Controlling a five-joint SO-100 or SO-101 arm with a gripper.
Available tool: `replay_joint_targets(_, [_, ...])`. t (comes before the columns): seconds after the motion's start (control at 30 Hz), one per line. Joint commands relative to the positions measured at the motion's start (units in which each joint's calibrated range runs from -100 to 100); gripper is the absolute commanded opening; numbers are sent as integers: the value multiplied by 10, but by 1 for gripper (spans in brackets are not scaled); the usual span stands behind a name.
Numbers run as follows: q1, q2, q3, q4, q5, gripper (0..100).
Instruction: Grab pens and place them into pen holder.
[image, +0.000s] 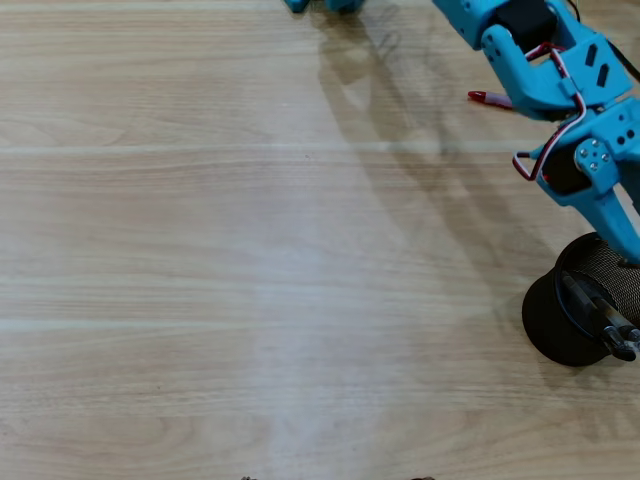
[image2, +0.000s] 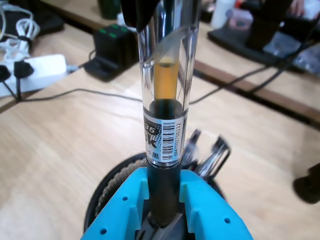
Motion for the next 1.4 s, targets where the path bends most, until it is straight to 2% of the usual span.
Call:
replay_joint_targets(0.0, [4, 25, 4, -57, -16, 2])
replay_joint_targets(0.3, [-2, 46, 13, -91, -12, 10])
replay_joint_targets(0.53, [-2, 37, 13, -118, -10, 11])
replay_joint_targets(0.6, [-11, 19, 13, -115, 11, 11])
replay_joint_targets(0.67, [-25, -32, 17, -95, 59, 11])
replay_joint_targets(0.73, [-47, -100, 30, -9, 126, 11])
replay_joint_targets(0.83, [-90, -208, 33, 251, 214, 11])
replay_joint_targets(0.93, [-125, -253, 45, 537, 210, 11])
replay_joint_targets(1.0, [-143, -238, 81, 682, 169, 11])
replay_joint_targets(1.03, [-152, -225, 101, 723, 140, 11])
replay_joint_targets(1.1, [-172, -192, 137, 737, 107, 9])
replay_joint_targets(1.23, [-199, -130, 146, 722, 105, 6])
replay_joint_targets(1.37, [-214, -91, 143, 699, 102, 15])
